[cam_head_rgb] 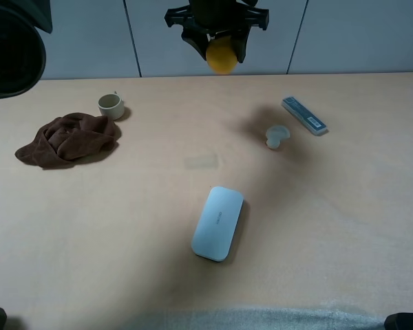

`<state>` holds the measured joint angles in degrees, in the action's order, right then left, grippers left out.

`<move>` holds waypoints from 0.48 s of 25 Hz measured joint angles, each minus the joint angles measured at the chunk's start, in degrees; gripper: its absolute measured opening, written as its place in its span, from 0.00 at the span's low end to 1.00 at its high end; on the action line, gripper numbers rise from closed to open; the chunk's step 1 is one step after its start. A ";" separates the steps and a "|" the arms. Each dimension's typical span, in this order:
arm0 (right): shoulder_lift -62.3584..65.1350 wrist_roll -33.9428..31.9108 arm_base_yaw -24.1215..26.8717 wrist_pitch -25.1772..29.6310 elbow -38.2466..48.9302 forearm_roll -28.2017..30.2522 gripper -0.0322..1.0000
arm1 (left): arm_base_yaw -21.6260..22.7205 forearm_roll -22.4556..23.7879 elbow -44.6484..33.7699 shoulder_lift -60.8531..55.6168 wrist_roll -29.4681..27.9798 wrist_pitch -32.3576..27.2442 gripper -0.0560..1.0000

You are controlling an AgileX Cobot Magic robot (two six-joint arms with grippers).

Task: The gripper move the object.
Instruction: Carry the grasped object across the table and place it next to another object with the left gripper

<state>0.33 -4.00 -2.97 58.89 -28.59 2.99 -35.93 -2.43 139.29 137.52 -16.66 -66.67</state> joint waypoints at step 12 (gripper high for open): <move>0.00 0.00 0.00 0.00 0.00 -0.19 0.70 | -2.70 2.07 -5.18 -7.00 1.83 0.00 0.63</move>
<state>0.33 -4.00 -2.97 58.89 -28.59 2.80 -38.63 -0.37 134.11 130.52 -14.83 -66.67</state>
